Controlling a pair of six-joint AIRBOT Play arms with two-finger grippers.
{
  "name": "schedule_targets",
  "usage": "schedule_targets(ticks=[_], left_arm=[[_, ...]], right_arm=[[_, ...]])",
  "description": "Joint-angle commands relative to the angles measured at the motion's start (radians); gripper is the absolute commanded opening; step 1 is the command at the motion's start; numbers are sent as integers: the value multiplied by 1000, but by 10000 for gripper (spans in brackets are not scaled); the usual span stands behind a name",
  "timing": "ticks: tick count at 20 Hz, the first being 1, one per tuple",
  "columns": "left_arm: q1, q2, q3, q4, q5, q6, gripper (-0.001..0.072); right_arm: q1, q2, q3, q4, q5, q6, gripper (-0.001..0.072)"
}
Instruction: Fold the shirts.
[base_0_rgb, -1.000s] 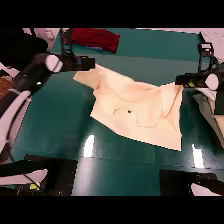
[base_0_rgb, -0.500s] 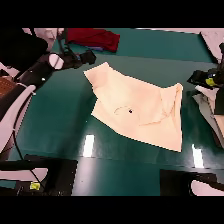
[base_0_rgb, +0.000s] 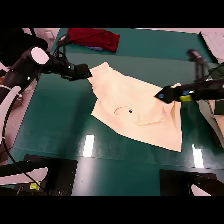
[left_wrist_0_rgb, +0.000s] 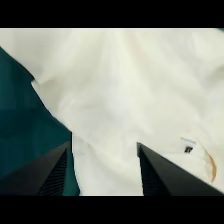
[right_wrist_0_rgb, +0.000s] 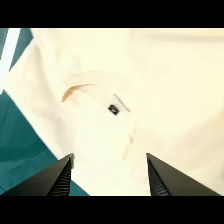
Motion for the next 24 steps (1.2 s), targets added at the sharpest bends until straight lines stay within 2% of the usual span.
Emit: schedule_targets(ticks=[1,3,4,8,11,14,18,20,21,22,24], left_arm=[[3,6,-21,-11,-158,19,498],[3,20,-95,-11,-181,25,498],[3,41,-156,-13,-160,25,497],[3,218,-394,-18,-54,14,497],[3,327,-467,-19,-27,-31,498],[3,365,-469,-22,-42,-31,498],[3,368,-470,-26,-45,-27,498],[3,368,-470,-38,-59,-27,498],[3,368,-470,-68,-70,-20,498],[3,368,-470,-127,-80,13,498],[3,368,-470,-230,-84,79,498]], right_arm=[[218,-98,42,-54,-13,-81,502],[383,-203,159,-386,-7,2,503],[446,-262,224,-495,0,19,502],[586,-528,462,-657,138,32,502],[600,-656,569,-654,147,71,503],[600,-754,681,-594,194,70,502],[614,-835,829,-595,231,71,502],[610,-862,872,-596,292,76,503],[590,-862,879,-589,351,112,503],[554,-845,866,-533,391,138,502],[439,-739,755,-318,348,195,502]])
